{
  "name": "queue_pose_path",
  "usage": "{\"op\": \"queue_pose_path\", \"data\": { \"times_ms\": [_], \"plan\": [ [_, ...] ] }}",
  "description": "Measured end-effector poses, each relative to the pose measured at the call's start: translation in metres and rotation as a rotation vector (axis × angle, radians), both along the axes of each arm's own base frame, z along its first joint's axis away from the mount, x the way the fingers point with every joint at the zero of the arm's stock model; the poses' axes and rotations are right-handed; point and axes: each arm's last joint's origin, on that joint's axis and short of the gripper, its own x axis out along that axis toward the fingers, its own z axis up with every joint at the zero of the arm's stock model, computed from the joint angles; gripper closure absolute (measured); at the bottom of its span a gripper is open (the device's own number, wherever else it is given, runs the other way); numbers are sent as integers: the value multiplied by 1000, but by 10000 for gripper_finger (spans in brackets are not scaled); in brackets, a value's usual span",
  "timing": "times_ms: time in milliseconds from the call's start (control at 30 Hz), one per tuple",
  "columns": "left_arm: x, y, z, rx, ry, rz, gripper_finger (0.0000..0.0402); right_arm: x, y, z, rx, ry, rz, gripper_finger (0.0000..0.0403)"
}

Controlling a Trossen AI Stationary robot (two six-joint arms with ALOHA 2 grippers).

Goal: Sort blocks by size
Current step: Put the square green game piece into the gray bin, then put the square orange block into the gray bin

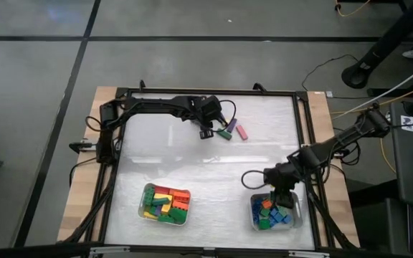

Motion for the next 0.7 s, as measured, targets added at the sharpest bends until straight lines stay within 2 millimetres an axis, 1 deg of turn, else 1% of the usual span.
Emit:
{"op": "queue_pose_path", "data": {
  "times_ms": [200, 300, 500, 700],
  "plan": [
    [3, -3, -10, 26, 63, -105, 259, -2, 12, -5, -2, 29, 19, 174],
    [5, -5, -14, 30, 76, -132, 259, -1, 12, -6, -5, 34, 19, 162],
    [8, -3, -33, 14, 135, -151, 259, 0, 12, -7, -19, 30, 13, 159],
    [8, -1, -39, 16, 167, -173, 259, 0, 11, -8, -34, 23, 13, 159]
  ]
}}
